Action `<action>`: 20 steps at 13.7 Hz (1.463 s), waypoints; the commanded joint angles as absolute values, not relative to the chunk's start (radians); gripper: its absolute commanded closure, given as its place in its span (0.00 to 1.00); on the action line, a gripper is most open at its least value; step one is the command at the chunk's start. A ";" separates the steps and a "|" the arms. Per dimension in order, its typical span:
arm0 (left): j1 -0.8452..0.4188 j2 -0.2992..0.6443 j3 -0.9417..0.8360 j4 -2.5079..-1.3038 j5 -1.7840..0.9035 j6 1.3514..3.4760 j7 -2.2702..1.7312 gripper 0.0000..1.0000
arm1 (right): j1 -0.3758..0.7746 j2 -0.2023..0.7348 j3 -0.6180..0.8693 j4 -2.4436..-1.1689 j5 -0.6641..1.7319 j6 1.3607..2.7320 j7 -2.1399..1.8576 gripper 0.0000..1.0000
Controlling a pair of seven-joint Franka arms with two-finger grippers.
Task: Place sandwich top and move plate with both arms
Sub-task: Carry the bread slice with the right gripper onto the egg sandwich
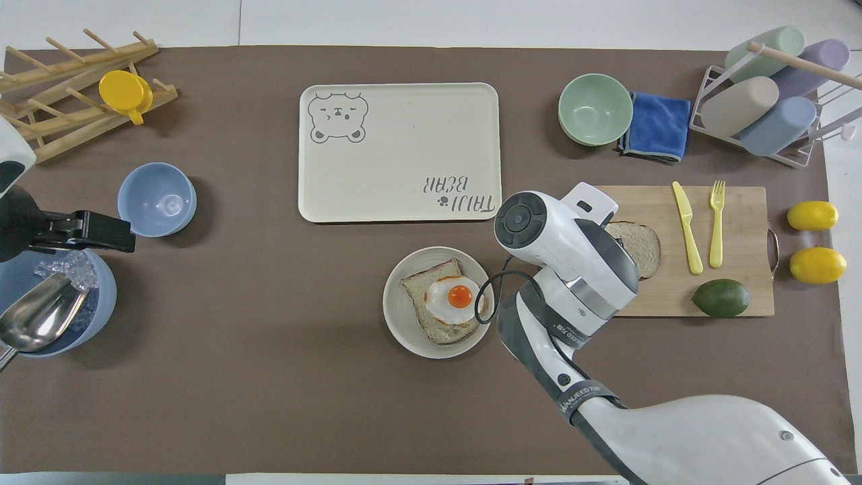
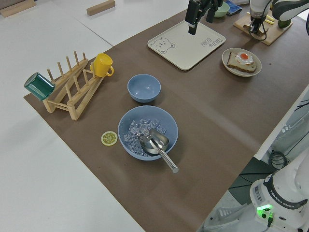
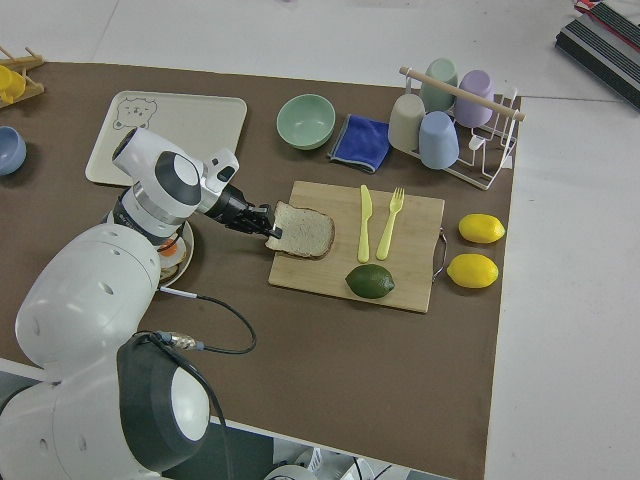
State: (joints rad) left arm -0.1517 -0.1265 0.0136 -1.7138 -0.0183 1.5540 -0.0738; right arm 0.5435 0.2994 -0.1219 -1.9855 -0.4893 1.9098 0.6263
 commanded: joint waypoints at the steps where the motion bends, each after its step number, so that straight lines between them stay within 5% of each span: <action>1: -0.150 -0.143 0.014 -1.723 -0.026 1.559 -0.071 0.00 | 0.609 0.304 -0.117 -1.854 -0.511 1.689 0.641 1.00; 4: -0.146 -0.143 0.014 -1.723 -0.026 1.559 -0.069 0.00 | 0.739 0.285 -0.117 -1.755 -0.505 1.456 0.641 1.00; 7: -0.141 -0.143 0.014 -1.724 -0.026 1.559 -0.068 0.00 | 0.787 0.279 -0.091 -1.712 -0.467 1.397 0.672 1.00; 14: -0.140 -0.143 0.020 -1.727 -0.026 1.559 -0.063 0.00 | 0.793 0.319 -0.058 -1.664 -0.236 1.718 0.816 1.00; 20: -0.140 -0.144 0.021 -1.727 -0.028 1.559 -0.069 0.00 | 0.831 0.344 -0.028 -1.663 -0.215 1.785 0.813 1.00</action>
